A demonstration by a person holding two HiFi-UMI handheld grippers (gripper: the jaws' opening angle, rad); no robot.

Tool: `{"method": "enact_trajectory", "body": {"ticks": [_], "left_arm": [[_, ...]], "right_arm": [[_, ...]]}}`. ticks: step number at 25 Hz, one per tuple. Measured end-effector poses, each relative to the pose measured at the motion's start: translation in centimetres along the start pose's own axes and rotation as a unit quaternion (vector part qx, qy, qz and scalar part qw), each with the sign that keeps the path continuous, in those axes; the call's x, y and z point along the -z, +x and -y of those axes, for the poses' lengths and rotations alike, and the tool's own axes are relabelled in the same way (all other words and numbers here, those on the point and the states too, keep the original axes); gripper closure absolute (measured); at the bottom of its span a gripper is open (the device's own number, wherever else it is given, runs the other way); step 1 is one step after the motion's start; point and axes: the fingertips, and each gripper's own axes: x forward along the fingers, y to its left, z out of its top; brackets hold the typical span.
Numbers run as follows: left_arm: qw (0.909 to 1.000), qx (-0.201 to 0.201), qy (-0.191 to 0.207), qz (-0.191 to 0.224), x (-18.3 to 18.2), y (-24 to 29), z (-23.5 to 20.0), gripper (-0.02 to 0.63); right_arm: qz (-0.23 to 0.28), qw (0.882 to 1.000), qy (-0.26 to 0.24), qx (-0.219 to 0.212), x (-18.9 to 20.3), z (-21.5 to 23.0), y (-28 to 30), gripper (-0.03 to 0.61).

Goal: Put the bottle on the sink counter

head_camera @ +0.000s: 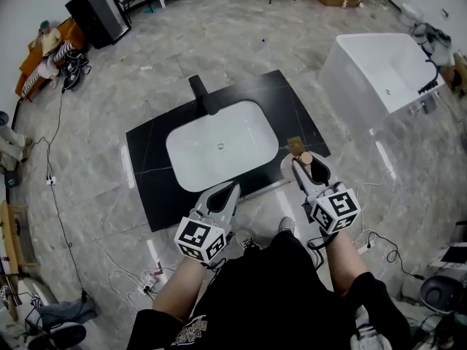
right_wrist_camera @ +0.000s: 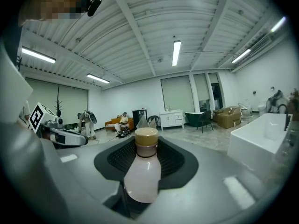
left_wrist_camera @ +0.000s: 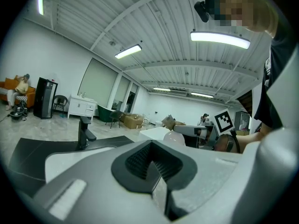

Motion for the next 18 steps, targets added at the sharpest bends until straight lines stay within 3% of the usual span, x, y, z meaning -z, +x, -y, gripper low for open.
{"method": "enact_trajectory", "body": {"ticks": [9, 18], "left_arm": [[0.9998, -0.014, -0.003, 0.011, -0.7, -0.9, -1.2, 0.614], [0.999, -0.041, -0.006, 0.018, -1.4, 1.8, -1.3, 0.614]], "right_arm": [[0.0, 1.0, -0.005, -0.008, -1.1, -0.3, 1.9, 0.411], [-0.006, 0.999, -0.014, -0.041, -1.9, 2.1, 4.4, 0.411]]}}
